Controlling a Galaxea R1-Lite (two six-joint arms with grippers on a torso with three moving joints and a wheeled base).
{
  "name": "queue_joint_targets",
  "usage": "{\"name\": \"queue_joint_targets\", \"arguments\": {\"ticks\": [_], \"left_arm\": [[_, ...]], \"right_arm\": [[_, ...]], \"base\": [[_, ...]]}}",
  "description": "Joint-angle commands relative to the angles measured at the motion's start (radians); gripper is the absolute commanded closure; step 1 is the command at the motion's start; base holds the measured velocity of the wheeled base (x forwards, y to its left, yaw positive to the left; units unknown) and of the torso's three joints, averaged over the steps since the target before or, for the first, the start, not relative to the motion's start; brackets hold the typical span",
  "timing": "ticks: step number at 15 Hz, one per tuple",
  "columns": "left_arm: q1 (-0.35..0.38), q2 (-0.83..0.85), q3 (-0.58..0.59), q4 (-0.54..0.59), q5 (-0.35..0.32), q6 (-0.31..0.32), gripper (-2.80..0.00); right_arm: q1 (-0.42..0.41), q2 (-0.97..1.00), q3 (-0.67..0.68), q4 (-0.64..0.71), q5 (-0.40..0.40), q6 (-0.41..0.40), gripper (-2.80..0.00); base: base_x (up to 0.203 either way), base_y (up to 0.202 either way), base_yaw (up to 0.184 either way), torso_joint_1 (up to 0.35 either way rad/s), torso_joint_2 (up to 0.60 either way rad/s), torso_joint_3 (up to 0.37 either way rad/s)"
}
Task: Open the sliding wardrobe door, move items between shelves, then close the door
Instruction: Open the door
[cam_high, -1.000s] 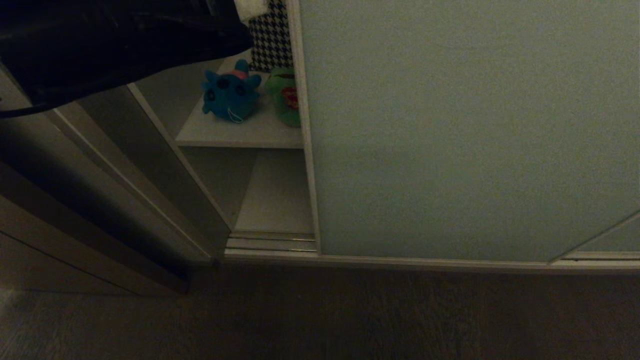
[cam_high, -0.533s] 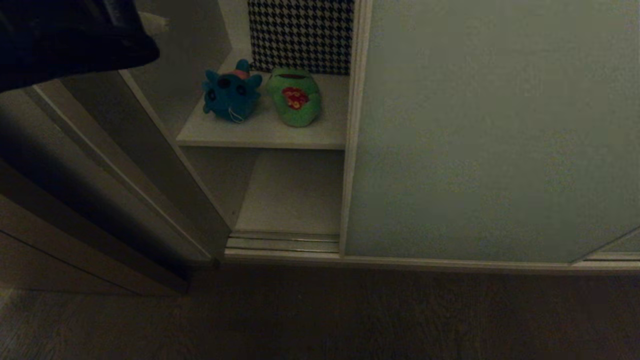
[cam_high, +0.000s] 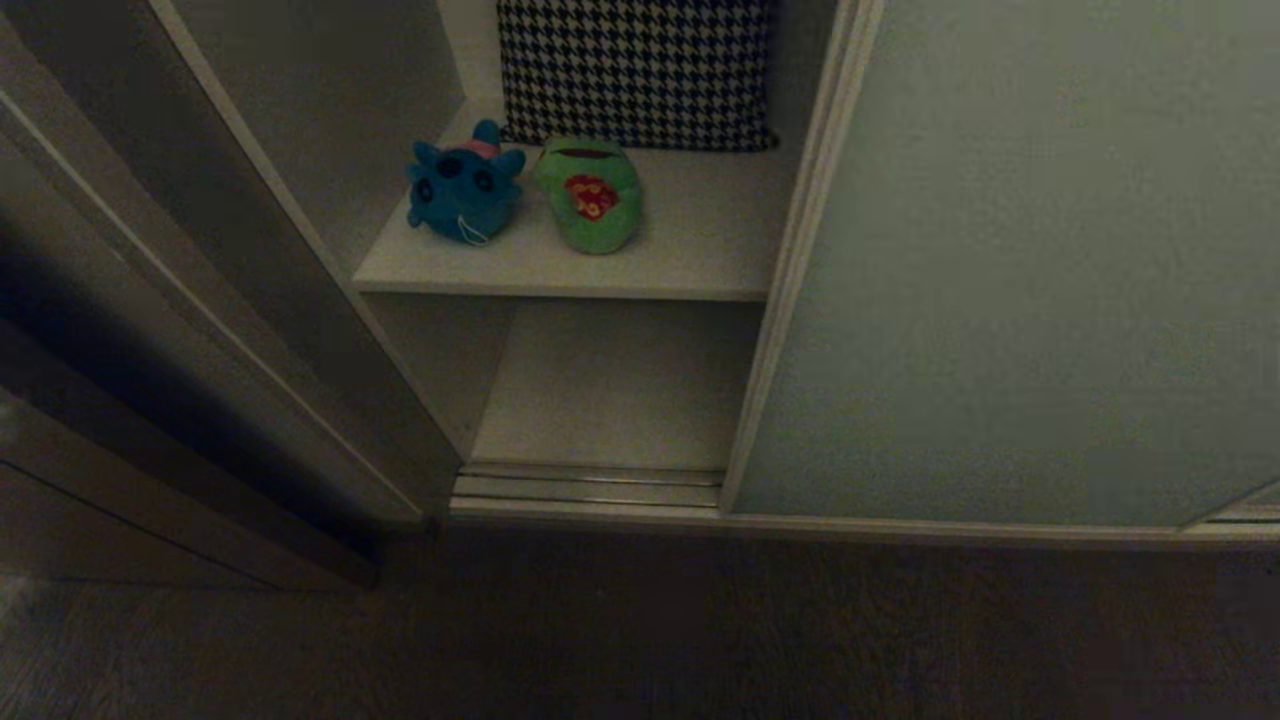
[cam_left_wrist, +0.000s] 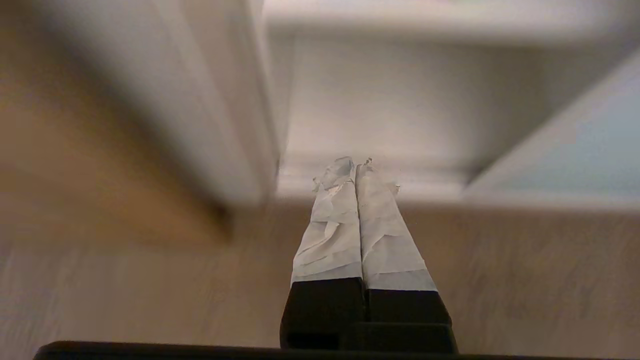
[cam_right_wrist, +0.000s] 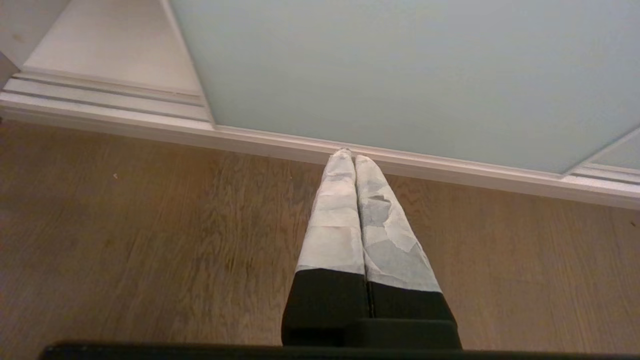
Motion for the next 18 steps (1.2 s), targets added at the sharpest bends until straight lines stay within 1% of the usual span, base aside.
{"name": "queue_joint_targets", "arguments": {"ticks": [1, 2, 3, 5, 6, 7, 8, 9, 10, 11, 12, 13, 15, 16, 18], "left_arm": [[0.077, -0.315, 0.232, 0.006, -0.047, 0.014, 0.0], [0.108, -0.378, 0.326, 0.009, -0.074, 0.026, 0.0], [0.133, -0.408, 0.387, 0.012, -0.096, 0.035, 0.0], [0.148, -0.422, 0.496, -0.003, -0.115, 0.056, 0.0], [0.133, -0.434, 0.532, -0.023, -0.117, 0.067, 0.0], [0.087, -0.451, 0.548, -0.035, -0.114, 0.076, 0.0], [0.072, -0.498, 0.561, -0.037, -0.115, 0.084, 0.0], [0.076, -0.567, 0.586, -0.037, -0.116, 0.098, 0.0], [0.08, -0.642, 0.625, -0.038, -0.117, 0.127, 0.0], [0.083, -0.691, 0.659, -0.041, -0.116, 0.146, 0.0], [0.085, -0.706, 0.675, -0.039, -0.117, 0.149, 0.0], [0.086, -0.703, 0.681, -0.036, -0.12, 0.124, 0.0], [0.087, -0.704, 0.681, -0.036, -0.122, 0.029, 0.0], [0.087, -0.705, 0.683, -0.047, -0.122, 0.005, 0.0], [0.087, -0.705, 0.684, -0.049, -0.112, 0.012, 0.0]], "right_arm": [[0.0, 0.0, 0.0, 0.0, 0.0, -0.001, 0.0], [0.0, 0.0, 0.0, 0.0, 0.0, -0.001, 0.0], [0.0, 0.0, 0.0, 0.0, 0.0, -0.001, 0.0], [0.0, 0.0, 0.0, 0.0, 0.0, -0.001, 0.0], [0.0, 0.0, 0.0, 0.0, 0.0, -0.001, 0.0], [0.0, 0.0, 0.0, 0.0, 0.0, -0.001, 0.0], [0.0, 0.0, 0.0, 0.0, 0.0, -0.001, 0.0], [0.0, 0.0, 0.0, 0.0, 0.0, -0.001, 0.0], [0.0, 0.0, 0.0, 0.0, 0.0, -0.001, 0.0], [0.0, 0.0, 0.0, 0.0, 0.0, -0.001, 0.0], [0.0, 0.0, 0.0, 0.0, 0.0, -0.001, 0.0], [0.0, 0.0, 0.0, 0.0, 0.0, -0.001, 0.0], [0.0, 0.0, 0.0, 0.0, 0.0, -0.001, 0.0], [0.0, 0.0, 0.0, 0.0, 0.0, -0.001, 0.0], [0.0, 0.0, 0.0, 0.0, 0.0, -0.001, 0.0]], "base": [[0.0, 0.0, 0.0, 0.0, 0.0, 0.0], [0.0, 0.0, 0.0, 0.0, 0.0, 0.0], [0.0, 0.0, 0.0, 0.0, 0.0, 0.0], [0.0, 0.0, 0.0, 0.0, 0.0, 0.0], [0.0, 0.0, 0.0, 0.0, 0.0, 0.0], [0.0, 0.0, 0.0, 0.0, 0.0, 0.0], [0.0, 0.0, 0.0, 0.0, 0.0, 0.0], [0.0, 0.0, 0.0, 0.0, 0.0, 0.0], [0.0, 0.0, 0.0, 0.0, 0.0, 0.0], [0.0, 0.0, 0.0, 0.0, 0.0, 0.0], [0.0, 0.0, 0.0, 0.0, 0.0, 0.0], [0.0, 0.0, 0.0, 0.0, 0.0, 0.0], [0.0, 0.0, 0.0, 0.0, 0.0, 0.0], [0.0, 0.0, 0.0, 0.0, 0.0, 0.0], [0.0, 0.0, 0.0, 0.0, 0.0, 0.0]]}}
